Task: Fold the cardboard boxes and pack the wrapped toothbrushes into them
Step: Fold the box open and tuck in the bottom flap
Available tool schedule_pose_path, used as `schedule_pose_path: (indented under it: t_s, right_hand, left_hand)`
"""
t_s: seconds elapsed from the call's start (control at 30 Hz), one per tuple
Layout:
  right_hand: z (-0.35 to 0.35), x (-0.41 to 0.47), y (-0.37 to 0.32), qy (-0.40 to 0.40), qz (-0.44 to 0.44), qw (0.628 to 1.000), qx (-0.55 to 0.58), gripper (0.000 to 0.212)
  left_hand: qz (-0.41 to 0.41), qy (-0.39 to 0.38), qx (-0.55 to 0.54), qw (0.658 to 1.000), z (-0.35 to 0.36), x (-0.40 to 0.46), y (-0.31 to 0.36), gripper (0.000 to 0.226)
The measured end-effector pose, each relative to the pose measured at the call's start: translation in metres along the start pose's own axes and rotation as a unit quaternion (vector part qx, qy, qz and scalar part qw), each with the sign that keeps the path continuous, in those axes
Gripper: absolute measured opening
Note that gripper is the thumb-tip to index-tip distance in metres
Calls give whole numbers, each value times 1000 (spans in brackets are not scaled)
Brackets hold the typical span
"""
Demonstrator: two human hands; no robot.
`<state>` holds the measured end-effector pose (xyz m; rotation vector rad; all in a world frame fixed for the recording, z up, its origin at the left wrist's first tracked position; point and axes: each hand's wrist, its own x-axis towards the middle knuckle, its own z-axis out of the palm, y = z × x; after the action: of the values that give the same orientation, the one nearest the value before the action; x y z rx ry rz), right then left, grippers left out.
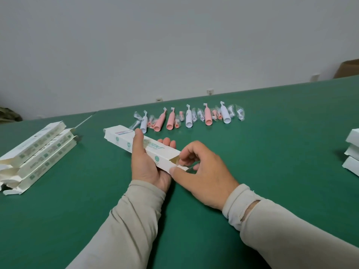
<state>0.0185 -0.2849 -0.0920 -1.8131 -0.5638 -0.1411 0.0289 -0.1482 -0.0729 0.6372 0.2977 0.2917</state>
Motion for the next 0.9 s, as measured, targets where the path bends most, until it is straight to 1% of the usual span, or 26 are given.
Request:
schedule_pose_path:
  t_s: [0.17,0.27,0.37,0.43,0.5,0.57,0.6,0.67,0.77,0.83,0.9]
  right_hand:
    - [0,0,-1,43,19,999,10,20]
    - [-1,0,-2,59,29,998,1,14]
    - [-1,0,-3,60,19,997,-34,14]
    - [-2,-1,-4,30,2,998,-50,14]
    - [-6,-2,-5,-35,-25,997,-65,15]
    - [-11,-3,-6,-99,-57,987,-114,24]
    - [-12,-3,-7,-109,-73,980,-151,30]
    - [-13,-2,-12,-88,-99,971,-201,33]
    - [-15,0,-16,-30,-143,969,-199,26]
    - [-17,1,-15,-20,-159,967,-200,18]
    - [-18,1,-13,-14,-159,966,-201,14]
  left_hand:
    - [-51,-50,11,997,7,-12,-13,56]
    - [-71,-56,7,996,11,-15,-15,56]
    - [-89,-53,15,994,9,-13,-14,62]
    - [-93,-43,20,995,6,-8,-11,65]
    - [-90,-26,22,995,3,-4,-7,68]
    - [-87,-7,17,996,1,-2,-2,70]
    - [-84,0,13,996,1,-2,-1,70]
    - [-84,1,6,996,2,-3,0,72]
    - [-85,-14,-15,996,5,-5,-1,73]
    - [-81,-13,-15,997,6,-5,-1,72]
    - [-87,-9,-1,996,5,-4,-2,75]
